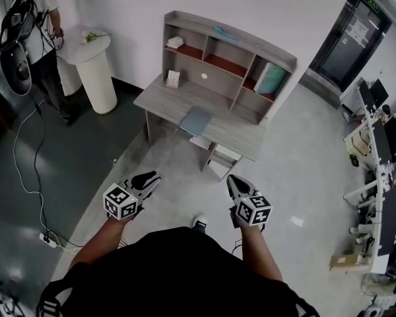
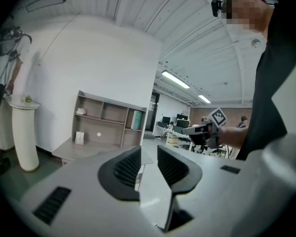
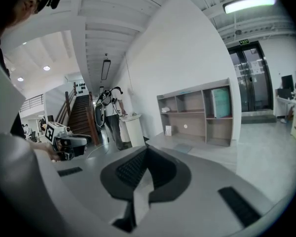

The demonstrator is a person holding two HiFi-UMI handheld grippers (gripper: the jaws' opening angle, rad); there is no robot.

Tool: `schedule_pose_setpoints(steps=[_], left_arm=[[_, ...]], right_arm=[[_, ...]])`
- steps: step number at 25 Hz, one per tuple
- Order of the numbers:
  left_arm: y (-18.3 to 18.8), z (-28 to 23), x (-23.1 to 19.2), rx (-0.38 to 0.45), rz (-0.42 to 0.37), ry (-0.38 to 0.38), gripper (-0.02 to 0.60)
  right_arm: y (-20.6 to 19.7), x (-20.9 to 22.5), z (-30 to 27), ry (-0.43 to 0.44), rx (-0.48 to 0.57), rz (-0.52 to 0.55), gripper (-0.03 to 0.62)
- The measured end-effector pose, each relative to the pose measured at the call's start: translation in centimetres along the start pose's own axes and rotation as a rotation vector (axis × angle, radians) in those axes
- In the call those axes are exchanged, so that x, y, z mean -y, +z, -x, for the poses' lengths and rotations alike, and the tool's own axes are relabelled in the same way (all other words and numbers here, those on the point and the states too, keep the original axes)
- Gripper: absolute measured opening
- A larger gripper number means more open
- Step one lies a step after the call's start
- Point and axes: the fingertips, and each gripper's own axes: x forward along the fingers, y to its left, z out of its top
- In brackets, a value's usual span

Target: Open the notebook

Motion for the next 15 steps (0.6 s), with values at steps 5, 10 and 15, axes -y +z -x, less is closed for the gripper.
schedule_pose_setpoints(steps=[5, 10, 15], left_arm=[[0.6, -2.0, -0.6, -0.007, 0.006, 0.016, 0.109], [0.7, -4.4, -1.6, -0.017, 0.024, 0.029, 0.109], [0.5, -7.2, -2.0, -0.036, 0.045, 0.027, 0.109]], right_arm=[[0.9, 2.0, -1.7, 0.027, -0.003, -0.004, 0.000], [1.4, 3.9, -3.5, 0.051, -0.023, -0.001, 0.000], [1.6, 6.1, -4.6, 0.061, -0.042, -0.004, 0.000]])
